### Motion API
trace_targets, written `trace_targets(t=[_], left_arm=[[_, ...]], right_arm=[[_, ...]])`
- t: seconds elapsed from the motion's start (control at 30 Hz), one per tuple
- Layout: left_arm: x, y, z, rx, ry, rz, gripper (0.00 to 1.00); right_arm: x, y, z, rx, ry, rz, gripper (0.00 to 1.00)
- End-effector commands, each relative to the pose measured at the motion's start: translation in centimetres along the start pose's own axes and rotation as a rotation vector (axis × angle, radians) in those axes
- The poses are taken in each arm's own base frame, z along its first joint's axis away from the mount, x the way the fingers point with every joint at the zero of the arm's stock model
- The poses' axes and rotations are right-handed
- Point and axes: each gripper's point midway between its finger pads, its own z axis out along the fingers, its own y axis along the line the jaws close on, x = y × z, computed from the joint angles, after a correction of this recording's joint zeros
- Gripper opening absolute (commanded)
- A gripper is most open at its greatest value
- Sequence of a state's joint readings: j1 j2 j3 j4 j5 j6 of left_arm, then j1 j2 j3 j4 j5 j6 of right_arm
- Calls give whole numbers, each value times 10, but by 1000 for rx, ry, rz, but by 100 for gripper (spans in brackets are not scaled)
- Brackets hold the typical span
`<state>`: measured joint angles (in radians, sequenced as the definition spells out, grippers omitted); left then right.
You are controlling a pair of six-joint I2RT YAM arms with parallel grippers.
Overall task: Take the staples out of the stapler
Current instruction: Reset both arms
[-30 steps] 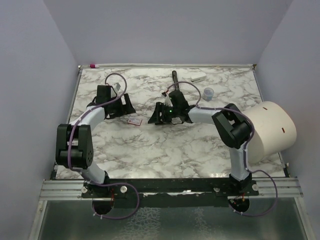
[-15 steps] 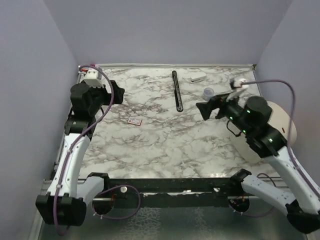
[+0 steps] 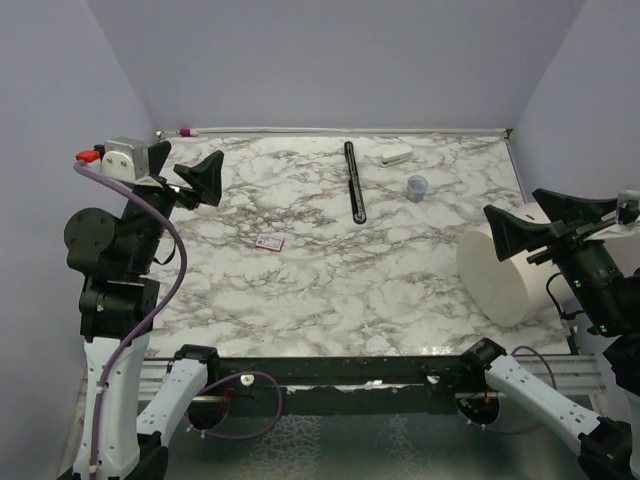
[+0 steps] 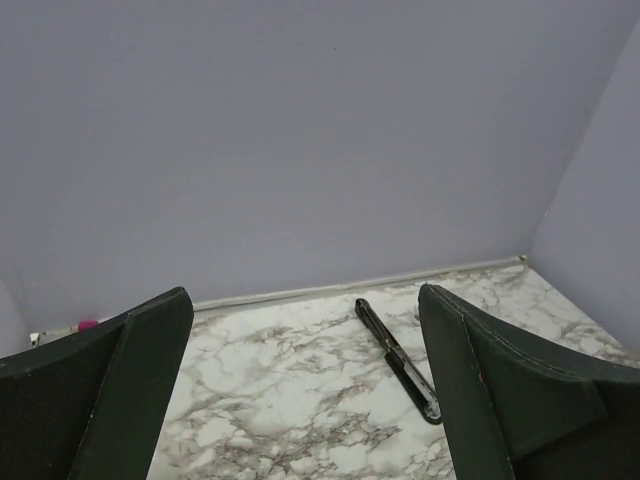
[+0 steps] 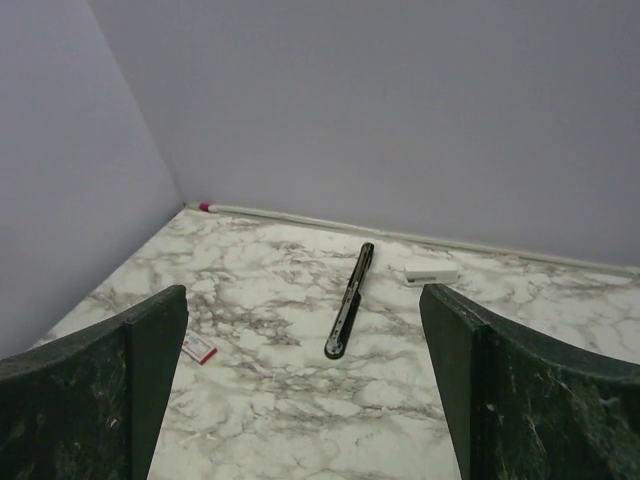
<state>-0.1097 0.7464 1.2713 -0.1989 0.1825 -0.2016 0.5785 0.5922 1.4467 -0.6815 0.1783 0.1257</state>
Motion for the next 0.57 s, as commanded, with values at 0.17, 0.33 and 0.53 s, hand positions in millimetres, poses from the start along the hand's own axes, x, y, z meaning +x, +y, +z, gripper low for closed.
trace_targets(t=[0.17, 0.33, 0.53], left_arm=[[20, 5, -1, -28, 65, 7, 99], [26, 7, -2, -40, 77, 12, 99], [32, 7, 0, -37, 86, 11, 99]], right_arm=[[28, -10, 11, 68, 118, -21, 99], [32, -11, 15, 78, 128, -24, 99], [32, -9, 9, 48, 107, -38, 99]])
